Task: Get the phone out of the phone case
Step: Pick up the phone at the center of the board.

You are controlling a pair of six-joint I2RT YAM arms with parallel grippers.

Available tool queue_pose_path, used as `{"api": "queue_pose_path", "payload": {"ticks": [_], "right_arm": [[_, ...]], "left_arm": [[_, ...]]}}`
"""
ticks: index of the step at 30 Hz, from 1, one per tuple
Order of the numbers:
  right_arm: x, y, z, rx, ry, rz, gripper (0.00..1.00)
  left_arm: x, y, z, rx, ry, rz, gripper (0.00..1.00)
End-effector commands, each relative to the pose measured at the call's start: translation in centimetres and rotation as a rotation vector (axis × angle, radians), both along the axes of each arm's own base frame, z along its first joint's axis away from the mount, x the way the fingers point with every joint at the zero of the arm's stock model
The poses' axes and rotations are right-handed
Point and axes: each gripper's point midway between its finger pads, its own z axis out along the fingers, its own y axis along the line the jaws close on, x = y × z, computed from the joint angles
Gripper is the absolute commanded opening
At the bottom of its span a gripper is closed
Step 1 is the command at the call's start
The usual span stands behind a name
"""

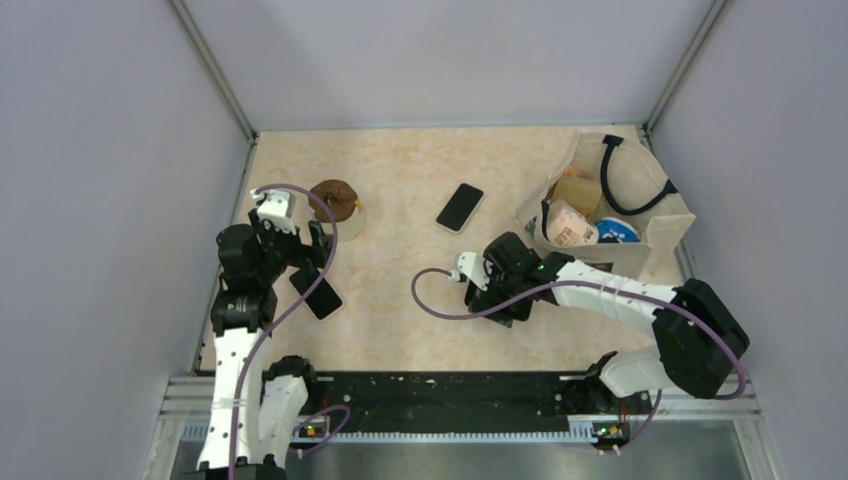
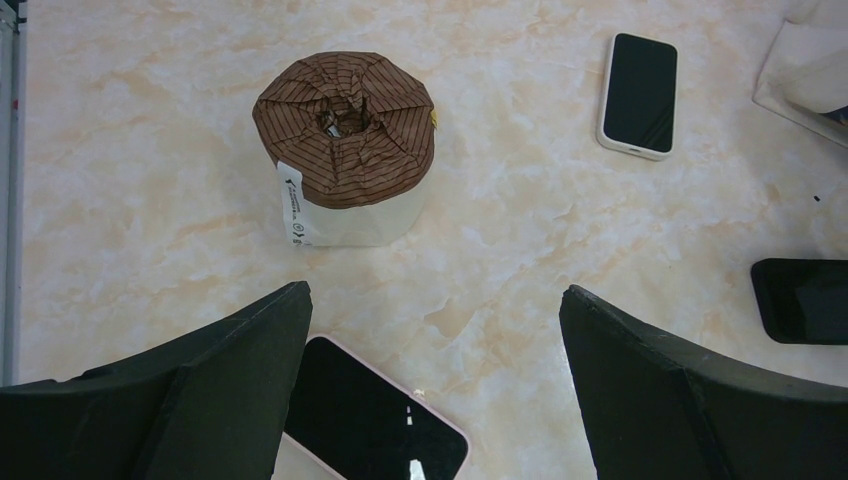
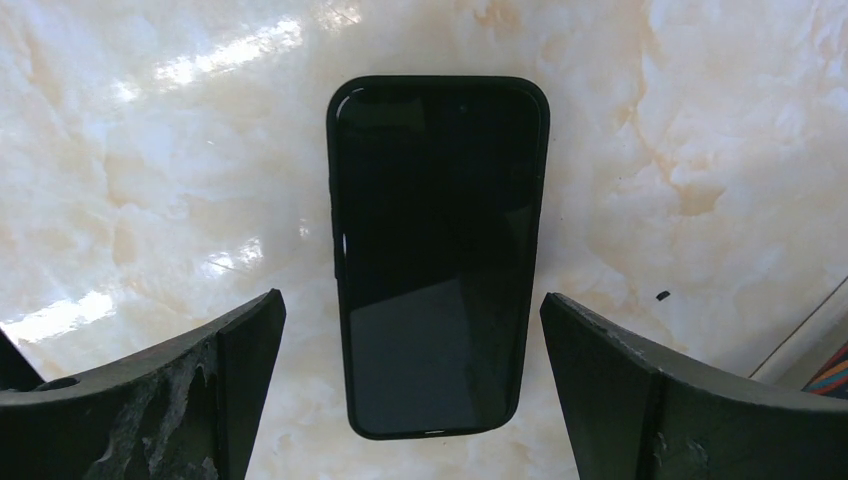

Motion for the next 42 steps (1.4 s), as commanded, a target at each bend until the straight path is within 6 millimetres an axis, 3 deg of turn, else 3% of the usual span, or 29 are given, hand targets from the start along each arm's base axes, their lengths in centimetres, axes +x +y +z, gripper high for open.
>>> {"api": "queue_pose_path", "payload": {"ticks": [1,11,30,37,42], "right_arm": [[1.5,-0.3,-0.3,0.000,-0.025,0.006,0.99],[2.2,-1.6,-1.3,-0.016,0.016,0.015,0.99],[1.5,-2.7,-4.2,-0.026,0.173,0.030,0.97],[0.5,-2.7,-6.0,-0.042,0.252,0.032,0.81],[1.2,-2.5,-5.7,-0.041,0.238,0.013,0.52]], "left_arm": [[0.3,-0.2,1.0,0.008,-0.054,-0.020,0.99],[0.4,-0.1,0.8,0.014,-0.049,-0.024,0.99],[0.5,-0.2,0.8,0.007,-0.046,-0.033,0.99],[0.3,-0.5,1.3,-0.002,-0.048,-0.039,0.99],[0.4,-0.6,1.9,-0.008,-0.050,-0.044,0.99]]}}
